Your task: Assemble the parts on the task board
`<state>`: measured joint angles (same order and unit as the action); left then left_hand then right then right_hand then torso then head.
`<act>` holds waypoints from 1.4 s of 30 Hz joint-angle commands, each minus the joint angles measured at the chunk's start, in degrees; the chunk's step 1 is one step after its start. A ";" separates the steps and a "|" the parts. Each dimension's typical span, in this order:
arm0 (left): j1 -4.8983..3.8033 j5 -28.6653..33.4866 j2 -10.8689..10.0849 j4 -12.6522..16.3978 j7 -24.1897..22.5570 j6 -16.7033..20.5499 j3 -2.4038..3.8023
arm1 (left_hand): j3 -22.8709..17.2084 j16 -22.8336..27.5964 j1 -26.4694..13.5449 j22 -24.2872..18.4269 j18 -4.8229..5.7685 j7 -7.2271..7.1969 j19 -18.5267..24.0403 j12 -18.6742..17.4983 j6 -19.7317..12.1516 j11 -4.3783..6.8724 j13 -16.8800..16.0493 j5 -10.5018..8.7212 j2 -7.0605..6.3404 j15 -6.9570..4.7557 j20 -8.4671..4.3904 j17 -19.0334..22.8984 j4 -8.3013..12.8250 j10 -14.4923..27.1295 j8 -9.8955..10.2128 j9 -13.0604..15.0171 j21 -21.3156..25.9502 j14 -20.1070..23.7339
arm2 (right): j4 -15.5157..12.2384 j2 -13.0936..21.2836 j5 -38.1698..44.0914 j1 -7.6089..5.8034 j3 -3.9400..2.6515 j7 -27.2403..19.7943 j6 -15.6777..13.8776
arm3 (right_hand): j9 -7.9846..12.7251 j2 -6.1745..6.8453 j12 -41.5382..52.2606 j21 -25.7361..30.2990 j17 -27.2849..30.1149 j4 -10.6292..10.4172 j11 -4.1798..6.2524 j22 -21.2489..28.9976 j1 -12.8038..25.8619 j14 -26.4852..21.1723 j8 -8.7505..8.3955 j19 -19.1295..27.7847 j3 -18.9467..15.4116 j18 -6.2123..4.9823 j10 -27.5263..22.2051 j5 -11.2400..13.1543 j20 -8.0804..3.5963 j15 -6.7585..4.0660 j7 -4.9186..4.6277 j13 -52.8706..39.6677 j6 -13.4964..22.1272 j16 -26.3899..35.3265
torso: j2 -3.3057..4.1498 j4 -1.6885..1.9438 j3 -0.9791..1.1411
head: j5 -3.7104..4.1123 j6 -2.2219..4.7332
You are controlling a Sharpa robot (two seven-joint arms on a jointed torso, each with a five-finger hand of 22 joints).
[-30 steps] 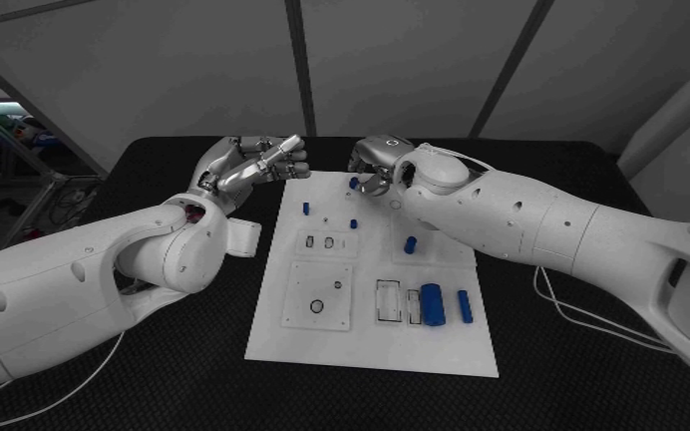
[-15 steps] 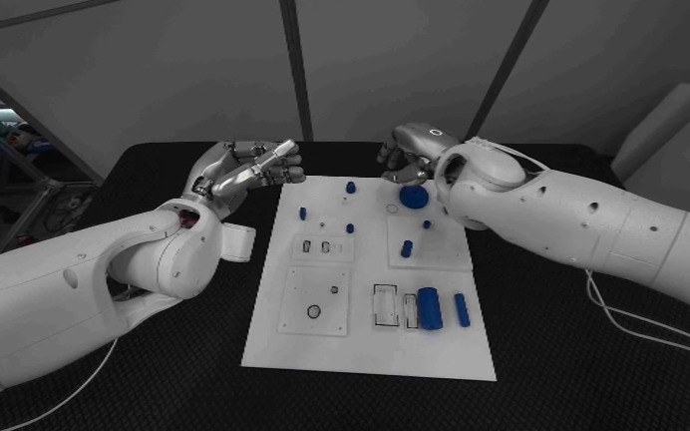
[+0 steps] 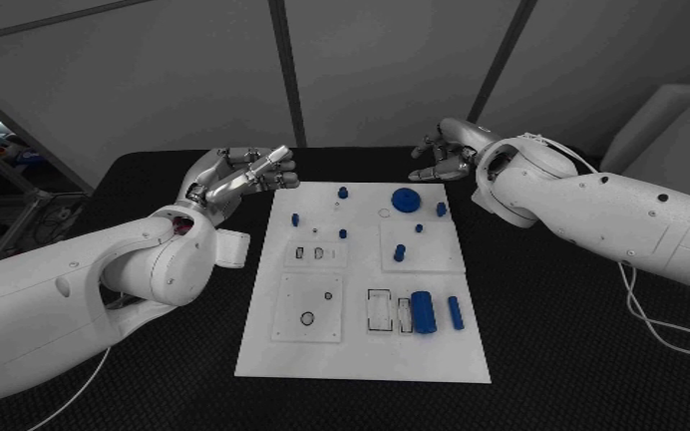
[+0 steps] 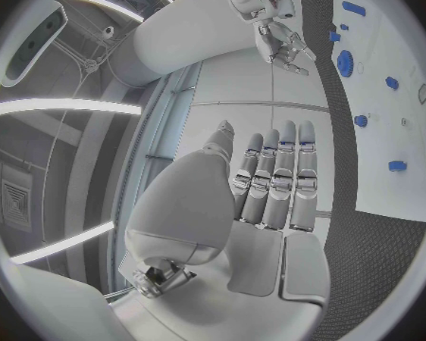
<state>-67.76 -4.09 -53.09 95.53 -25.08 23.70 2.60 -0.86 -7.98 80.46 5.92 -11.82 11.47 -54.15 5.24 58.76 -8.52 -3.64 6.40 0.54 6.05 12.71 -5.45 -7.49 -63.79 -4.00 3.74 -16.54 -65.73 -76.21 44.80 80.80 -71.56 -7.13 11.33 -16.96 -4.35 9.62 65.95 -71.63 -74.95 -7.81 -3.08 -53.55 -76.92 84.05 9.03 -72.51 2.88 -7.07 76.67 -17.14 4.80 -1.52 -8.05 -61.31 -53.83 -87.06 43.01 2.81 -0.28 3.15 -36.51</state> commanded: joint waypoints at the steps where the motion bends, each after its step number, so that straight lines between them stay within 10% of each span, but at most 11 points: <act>1: -0.10 -0.10 0.20 -0.07 -0.25 -0.73 0.05 | -0.05 0.29 0.00 -0.05 1.30 0.28 -0.47 -0.32 0.10 -0.17 -0.02 -0.18 -0.18 0.16 -0.02 -0.08 0.35 0.04 0.39 -0.09 0.27 -0.33 | 0.78 -0.67 -2.84 -0.06 -0.07 1.19 4.29 | 0.14 0.12 1.33 -0.52 -8.61 -1.06 -0.08 -0.53 -1.40 4.62 0.34 -0.33 -1.17 0.37 -0.33 -0.39 0.18 0.48 -0.15 -1.67 0.96 -0.46 | 0.10 0.06 0.06 | 0.20 -0.10; 42: -0.08 -0.09 0.57 -0.64 -0.32 -0.97 0.05 | -0.07 0.39 0.05 -0.11 1.29 0.23 -0.52 -0.41 0.10 -0.14 -0.04 -0.18 -0.18 0.16 -0.01 -0.12 0.48 -0.01 0.38 -0.08 0.35 -0.37 | 5.20 -4.56 0.45 2.10 0.03 2.14 10.36 | -0.06 -0.94 10.95 -2.83 -12.16 -6.01 -0.72 -4.01 -6.32 5.31 3.22 -1.37 -3.08 0.87 3.61 -2.69 0.96 1.16 -0.69 -12.81 2.58 -1.90 | 0.06 0.02 0.00 | 0.50 -0.91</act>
<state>-67.75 -4.08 -52.55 94.85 -25.05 23.40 2.59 -1.03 -7.98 80.46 5.88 -11.81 11.46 -54.15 5.03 58.76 -8.52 -3.64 6.40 0.54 6.05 12.71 -5.49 -7.33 -63.79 -4.00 3.74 -16.54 -65.73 -70.85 40.20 80.83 -69.41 -7.07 13.44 -7.62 -4.36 8.72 76.63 -74.27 -74.92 -13.60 -3.78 -57.51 -82.65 84.04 12.02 -73.41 -0.20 -7.11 79.86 -19.53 5.72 -0.71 -8.77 -74.02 -50.99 -88.82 43.08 2.85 -0.30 3.66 -37.42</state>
